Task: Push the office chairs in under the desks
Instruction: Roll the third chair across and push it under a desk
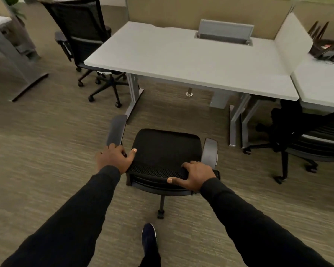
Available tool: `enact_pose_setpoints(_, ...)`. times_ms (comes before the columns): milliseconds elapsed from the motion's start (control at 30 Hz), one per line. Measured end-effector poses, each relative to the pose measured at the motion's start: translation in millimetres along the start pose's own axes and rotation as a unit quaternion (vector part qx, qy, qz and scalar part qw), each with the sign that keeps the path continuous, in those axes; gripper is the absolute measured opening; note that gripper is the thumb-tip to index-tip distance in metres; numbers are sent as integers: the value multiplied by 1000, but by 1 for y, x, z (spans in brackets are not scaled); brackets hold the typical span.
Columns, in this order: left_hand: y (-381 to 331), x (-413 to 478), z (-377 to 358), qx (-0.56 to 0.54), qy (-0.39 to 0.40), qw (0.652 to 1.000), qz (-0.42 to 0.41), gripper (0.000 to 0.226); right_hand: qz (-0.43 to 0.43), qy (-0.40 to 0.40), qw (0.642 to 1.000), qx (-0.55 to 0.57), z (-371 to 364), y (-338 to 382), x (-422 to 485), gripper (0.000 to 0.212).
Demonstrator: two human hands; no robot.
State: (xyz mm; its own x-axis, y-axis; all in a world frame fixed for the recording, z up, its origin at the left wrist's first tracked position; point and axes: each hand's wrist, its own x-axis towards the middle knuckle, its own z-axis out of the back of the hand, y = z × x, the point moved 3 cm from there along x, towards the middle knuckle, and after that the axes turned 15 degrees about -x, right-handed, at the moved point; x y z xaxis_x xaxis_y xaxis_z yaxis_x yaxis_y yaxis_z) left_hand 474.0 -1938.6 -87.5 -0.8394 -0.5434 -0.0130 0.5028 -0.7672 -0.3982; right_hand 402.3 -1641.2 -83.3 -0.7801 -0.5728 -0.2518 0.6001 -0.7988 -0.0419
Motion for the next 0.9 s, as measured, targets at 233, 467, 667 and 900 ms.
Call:
enact_pose_setpoints(233, -26, 111, -4, -6, 26, 1000, -16, 59, -38, -10, 999, -7, 30, -25, 87, 114)
enact_pose_setpoints(467, -66, 227, -10, -1, 57, 998, -22, 58, -52, -53, 996, -45, 55, -66, 193, 108)
enact_pose_setpoints(667, -99, 295, -19, 2, 52, 999, -15, 54, -38, -72, 996, -41, 69, -103, 263, 104)
enact_pose_setpoints(900, -135, 369, -33, 15, 44, 999, -15, 57, -31, -73, 995, -53, 89, -146, 336, 105)
